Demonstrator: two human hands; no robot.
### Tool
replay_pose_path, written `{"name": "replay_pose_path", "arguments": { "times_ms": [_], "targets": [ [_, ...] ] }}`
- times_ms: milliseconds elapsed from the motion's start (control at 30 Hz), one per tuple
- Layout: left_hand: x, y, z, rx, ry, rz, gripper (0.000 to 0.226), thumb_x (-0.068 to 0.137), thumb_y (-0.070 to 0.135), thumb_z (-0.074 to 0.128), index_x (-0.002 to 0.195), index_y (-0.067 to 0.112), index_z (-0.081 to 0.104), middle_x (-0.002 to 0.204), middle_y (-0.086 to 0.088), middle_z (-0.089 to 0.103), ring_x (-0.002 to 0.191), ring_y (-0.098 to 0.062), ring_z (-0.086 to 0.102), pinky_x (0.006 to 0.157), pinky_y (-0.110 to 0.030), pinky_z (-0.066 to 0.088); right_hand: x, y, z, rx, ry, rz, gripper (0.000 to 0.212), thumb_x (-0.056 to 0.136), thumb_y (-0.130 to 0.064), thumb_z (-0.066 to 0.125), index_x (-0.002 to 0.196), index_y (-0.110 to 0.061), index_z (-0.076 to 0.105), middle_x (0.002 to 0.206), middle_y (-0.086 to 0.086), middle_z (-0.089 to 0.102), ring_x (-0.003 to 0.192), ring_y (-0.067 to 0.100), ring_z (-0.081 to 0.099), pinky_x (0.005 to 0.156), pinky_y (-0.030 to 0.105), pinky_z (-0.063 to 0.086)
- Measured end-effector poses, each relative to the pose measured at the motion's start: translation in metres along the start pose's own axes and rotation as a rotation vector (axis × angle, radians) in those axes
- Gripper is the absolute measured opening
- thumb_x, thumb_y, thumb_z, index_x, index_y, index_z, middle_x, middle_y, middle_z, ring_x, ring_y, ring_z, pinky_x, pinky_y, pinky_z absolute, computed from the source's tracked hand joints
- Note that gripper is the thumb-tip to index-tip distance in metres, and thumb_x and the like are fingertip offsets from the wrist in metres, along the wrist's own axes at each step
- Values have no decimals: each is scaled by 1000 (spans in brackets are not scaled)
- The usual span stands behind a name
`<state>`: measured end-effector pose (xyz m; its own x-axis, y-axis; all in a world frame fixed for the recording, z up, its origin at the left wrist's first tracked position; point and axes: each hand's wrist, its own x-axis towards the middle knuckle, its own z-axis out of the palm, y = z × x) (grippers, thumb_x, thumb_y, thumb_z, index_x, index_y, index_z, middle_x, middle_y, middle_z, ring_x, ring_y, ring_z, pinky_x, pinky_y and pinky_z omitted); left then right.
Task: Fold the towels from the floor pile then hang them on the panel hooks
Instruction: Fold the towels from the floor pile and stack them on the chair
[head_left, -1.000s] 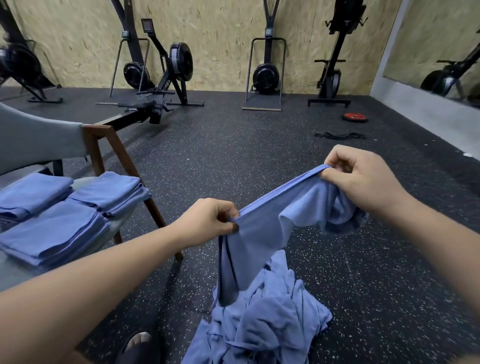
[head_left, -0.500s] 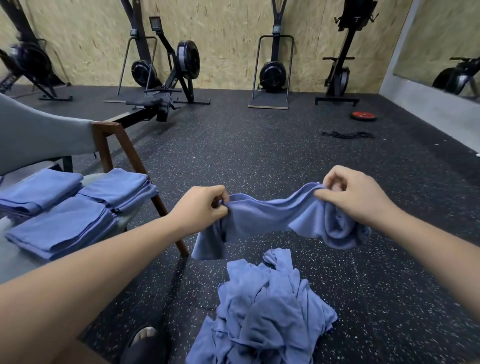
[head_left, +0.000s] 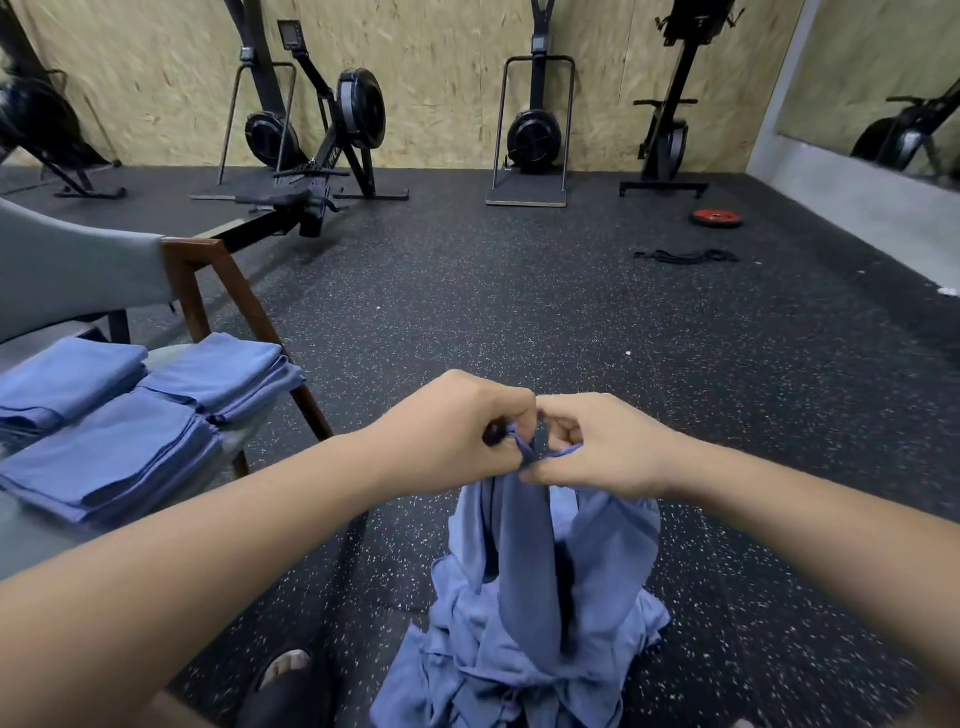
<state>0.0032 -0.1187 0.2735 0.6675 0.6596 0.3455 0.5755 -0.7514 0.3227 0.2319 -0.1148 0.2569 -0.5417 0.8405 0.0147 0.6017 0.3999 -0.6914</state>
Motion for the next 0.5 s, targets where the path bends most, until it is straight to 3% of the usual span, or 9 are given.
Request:
{"name": "replay_pose_path", "arguments": {
  "times_ms": [67,133,267,367,500],
  "targets": [
    [0,3,-1,-11,0,12,15,77,9,65,85,22,65,74,5,62,69,-17,57,67,-36,50,1,1,1,27,-4,-9,24,82,-21,82,77,-20,58,65,-2,48,63,13,42,65,36,38],
    [0,2,-2,-3,-7,18,16,77,10,66,86,23,65,74,5,61,69,-16,57,67,-35,50,1,2,-1,-6,-3,-22,25,84,-18,81,78,-13,57,62,-4,48,62,11,42,64,36,37],
    [0,-6,2,130,-53,-10,8,77,27,63,85,25,65,75,6,57,69,-17,56,65,-37,50,-1,1,-7,11,1,-40,19,92,-24,80,85,-17,64,59,-9,48,59,11,41,62,34,38],
    [-1,-13,9,259,-96,-68,22,78,45,55,80,25,63,77,7,55,71,-19,59,64,-38,51,-2,-1,-14,-18,27,-60,24,97,-31,77,80,-21,63,59,-8,52,57,8,44,60,31,39],
    [-1,-26,9,360,-32,-114,28,81,47,52,76,24,66,79,6,58,79,-20,62,68,-37,52,-2,-3,-22,-123,74,-70,25,98,-32,76,79,-23,61,63,0,60,58,5,47,60,29,39]
  ]
}}
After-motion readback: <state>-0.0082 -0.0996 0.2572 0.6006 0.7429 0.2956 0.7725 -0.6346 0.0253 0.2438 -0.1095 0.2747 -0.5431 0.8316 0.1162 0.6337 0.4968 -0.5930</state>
